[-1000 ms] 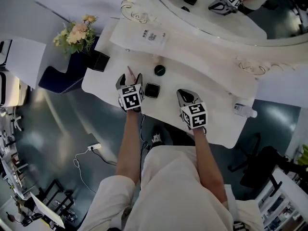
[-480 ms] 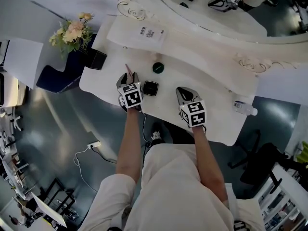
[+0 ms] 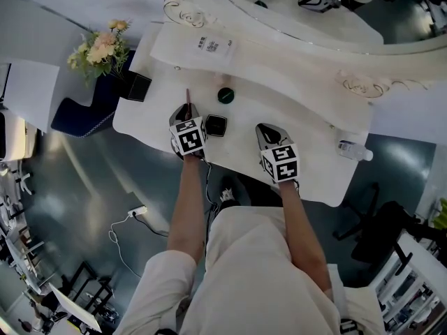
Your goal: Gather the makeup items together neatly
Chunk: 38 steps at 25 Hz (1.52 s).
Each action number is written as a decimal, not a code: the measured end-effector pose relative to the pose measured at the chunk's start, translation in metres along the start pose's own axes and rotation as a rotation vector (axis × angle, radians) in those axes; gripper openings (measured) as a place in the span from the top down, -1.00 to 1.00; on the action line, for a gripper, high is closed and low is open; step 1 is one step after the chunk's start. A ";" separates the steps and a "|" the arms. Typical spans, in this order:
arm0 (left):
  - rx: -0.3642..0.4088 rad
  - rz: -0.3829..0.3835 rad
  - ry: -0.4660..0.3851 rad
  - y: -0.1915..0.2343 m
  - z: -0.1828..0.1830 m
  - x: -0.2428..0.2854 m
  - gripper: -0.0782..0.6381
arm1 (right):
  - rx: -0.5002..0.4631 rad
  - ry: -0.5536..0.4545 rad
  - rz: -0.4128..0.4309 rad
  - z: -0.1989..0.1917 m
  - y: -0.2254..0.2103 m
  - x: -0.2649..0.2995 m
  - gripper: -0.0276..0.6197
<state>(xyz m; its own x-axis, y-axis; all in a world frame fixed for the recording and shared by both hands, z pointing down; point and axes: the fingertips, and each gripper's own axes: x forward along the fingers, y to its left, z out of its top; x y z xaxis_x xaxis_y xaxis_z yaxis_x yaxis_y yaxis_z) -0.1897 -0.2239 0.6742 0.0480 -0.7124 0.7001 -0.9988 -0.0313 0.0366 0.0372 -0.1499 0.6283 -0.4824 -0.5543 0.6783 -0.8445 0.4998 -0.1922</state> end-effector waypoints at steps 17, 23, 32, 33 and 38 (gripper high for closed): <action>0.126 -0.212 0.004 -0.030 -0.022 -0.049 0.62 | -0.007 -0.029 0.013 0.004 0.023 -0.009 0.78; 0.182 -0.246 0.044 -0.037 -0.040 -0.051 0.62 | -0.018 -0.029 0.013 0.000 0.028 -0.014 0.78; 0.211 -0.277 0.073 -0.034 -0.043 -0.046 0.62 | -0.014 -0.022 -0.006 -0.009 0.023 -0.023 0.78; 0.210 -0.273 0.073 -0.034 -0.044 -0.047 0.62 | -0.014 -0.022 -0.007 -0.009 0.023 -0.023 0.78; 0.213 -0.281 0.073 -0.037 -0.045 -0.049 0.54 | -0.017 -0.030 -0.010 -0.006 0.021 -0.025 0.78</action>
<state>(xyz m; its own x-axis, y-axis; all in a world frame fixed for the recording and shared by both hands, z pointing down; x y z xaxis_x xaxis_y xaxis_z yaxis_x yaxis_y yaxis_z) -0.1547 -0.1561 0.6710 0.3131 -0.6039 0.7330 -0.9248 -0.3694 0.0906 0.0329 -0.1219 0.6117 -0.4811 -0.5790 0.6582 -0.8453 0.5054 -0.1733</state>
